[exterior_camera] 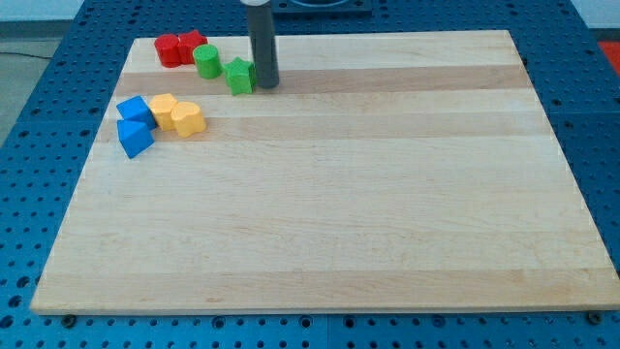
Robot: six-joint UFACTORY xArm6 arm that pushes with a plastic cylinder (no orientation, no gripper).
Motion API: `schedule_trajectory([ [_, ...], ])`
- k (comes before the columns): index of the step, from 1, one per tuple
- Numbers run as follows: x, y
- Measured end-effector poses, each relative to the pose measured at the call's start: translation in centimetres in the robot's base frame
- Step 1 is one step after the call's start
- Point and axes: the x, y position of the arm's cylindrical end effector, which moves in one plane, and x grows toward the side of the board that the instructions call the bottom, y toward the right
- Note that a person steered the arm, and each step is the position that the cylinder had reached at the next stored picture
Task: Separate the green blocks
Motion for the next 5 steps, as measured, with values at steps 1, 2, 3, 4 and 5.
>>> schedule_trajectory([
  [1, -4.0, -0.7],
  [2, -5.6, -5.7],
  [3, -2.3, -6.4],
  [4, 0.5, -2.0],
  [5, 1.0, 4.1],
])
